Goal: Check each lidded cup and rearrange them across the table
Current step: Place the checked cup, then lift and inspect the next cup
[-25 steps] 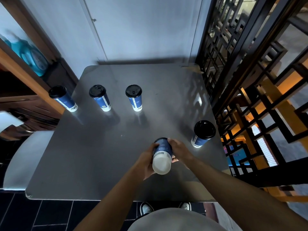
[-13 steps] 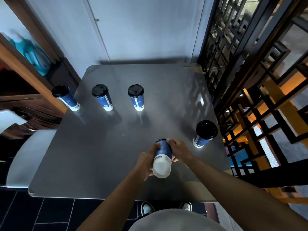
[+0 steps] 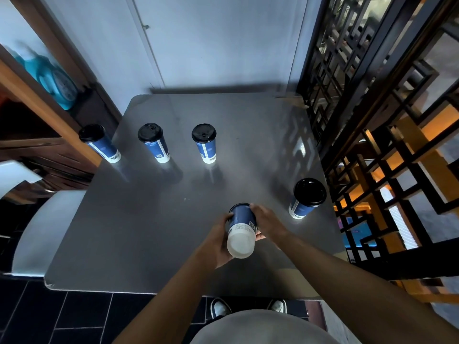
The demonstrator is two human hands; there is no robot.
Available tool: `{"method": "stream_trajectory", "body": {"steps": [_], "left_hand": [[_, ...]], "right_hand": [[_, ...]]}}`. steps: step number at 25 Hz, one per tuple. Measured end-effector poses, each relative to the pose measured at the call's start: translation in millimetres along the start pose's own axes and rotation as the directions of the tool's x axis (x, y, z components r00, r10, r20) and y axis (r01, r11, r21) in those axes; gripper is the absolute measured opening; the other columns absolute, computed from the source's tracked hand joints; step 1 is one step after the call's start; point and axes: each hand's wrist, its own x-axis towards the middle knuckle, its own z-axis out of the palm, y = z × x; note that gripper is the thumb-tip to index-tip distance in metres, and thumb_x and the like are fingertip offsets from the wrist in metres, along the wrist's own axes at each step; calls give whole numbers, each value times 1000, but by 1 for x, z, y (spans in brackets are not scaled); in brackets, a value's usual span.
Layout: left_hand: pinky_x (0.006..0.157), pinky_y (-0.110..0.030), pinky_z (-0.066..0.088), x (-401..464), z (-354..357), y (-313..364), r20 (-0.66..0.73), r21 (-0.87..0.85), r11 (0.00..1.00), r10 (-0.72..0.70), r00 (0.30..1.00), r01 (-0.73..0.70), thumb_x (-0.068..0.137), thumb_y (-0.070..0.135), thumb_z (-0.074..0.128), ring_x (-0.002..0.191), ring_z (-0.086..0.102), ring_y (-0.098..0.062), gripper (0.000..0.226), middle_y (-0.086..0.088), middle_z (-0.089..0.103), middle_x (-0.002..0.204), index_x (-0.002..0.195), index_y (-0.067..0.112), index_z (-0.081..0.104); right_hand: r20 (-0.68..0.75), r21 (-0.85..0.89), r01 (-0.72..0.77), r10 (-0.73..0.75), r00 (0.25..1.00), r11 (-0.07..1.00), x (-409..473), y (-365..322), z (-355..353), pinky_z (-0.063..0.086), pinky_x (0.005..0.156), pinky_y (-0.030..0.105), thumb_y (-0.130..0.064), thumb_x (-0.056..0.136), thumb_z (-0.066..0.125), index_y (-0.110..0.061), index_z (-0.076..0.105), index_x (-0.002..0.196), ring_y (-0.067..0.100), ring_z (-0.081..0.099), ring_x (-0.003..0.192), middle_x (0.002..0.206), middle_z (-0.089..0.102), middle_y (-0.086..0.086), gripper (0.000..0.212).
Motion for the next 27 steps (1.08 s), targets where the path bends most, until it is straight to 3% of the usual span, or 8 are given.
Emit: {"method": "stream_trajectory", "body": {"steps": [7, 9, 12, 16, 19, 21, 24, 27], "left_hand": [[38, -33, 56, -5, 3, 5, -13, 165, 986, -18, 1000, 20, 101, 43, 49, 47, 71, -28, 50, -18, 73, 64, 110, -6, 60], [52, -35, 61, 0, 3, 4, 20, 159, 987, 25, 999, -28, 92, 42, 64, 62, 76, -31, 62, -20, 76, 82, 128, -7, 55], [53, -41, 62, 7, 0, 4, 31, 93, 995, 25, 999, -28, 96, 36, 64, 68, 77, -39, 54, -26, 75, 94, 133, -1, 52], [56, -40, 63, 6, 4, 4, 21, -12, 1000, 20, 1000, -19, 97, 41, 50, 80, 76, -37, 54, -24, 75, 100, 130, -1, 58], [82, -45, 62, 17, 1, 1, 46, -72, 997, 1, 999, 2, 85, 40, 59, 118, 59, -38, 75, -21, 63, 125, 149, 2, 48], [71, -41, 63, 18, -1, 2, 47, 8, 1000, -4, 999, 4, 83, 42, 58, 104, 65, -37, 75, -22, 66, 117, 144, -2, 51], [48, -34, 61, 17, -3, 5, 67, 72, 997, -19, 998, 14, 97, 52, 46, 57, 72, -29, 60, -18, 72, 79, 124, -1, 55], [61, -37, 64, 23, -7, 3, 28, 149, 987, 57, 998, -61, 96, 57, 56, 72, 78, -29, 60, -15, 77, 95, 123, 3, 62]], "right_hand": [[21, -75, 23, -21, 1000, 997, -4, -4, -1, 62, 61, 40, -47, 101, 40, -13, 60, 114, 28, 69, 62, 85, 68, 13, 41], [13, -77, 38, -38, 999, 996, -3, -4, -1, 63, 65, 47, -47, 100, 42, -16, 62, 112, 31, 71, 67, 87, 68, 12, 39], [-11, -29, 15, -16, 1000, 999, -1, -4, -3, 63, 69, 54, -49, 98, 45, -17, 64, 110, 36, 73, 79, 97, 69, 15, 39], [14, 98, -45, 44, 999, 994, -2, -6, -5, 62, 67, 43, -47, 102, 42, -13, 62, 115, 30, 69, 78, 103, 68, 19, 42], [10, 108, -27, 26, 1000, 994, -3, -8, -6, 56, 59, 34, -45, 102, 41, -9, 62, 116, 25, 66, 74, 104, 68, 19, 44], [7, 94, -7, 6, 1000, 996, -3, -9, -6, 58, 61, 38, -45, 102, 41, -9, 62, 114, 26, 67, 75, 101, 67, 18, 43], [8, 47, 9, -9, 1000, 999, -2, -8, -7, 61, 66, 42, -46, 102, 41, -8, 61, 111, 28, 68, 71, 92, 69, 17, 43], [7, 0, 41, -41, 999, 999, 0, -6, -8, 60, 65, 43, -46, 101, 42, -10, 63, 106, 26, 67, 64, 82, 67, 11, 42]]}}
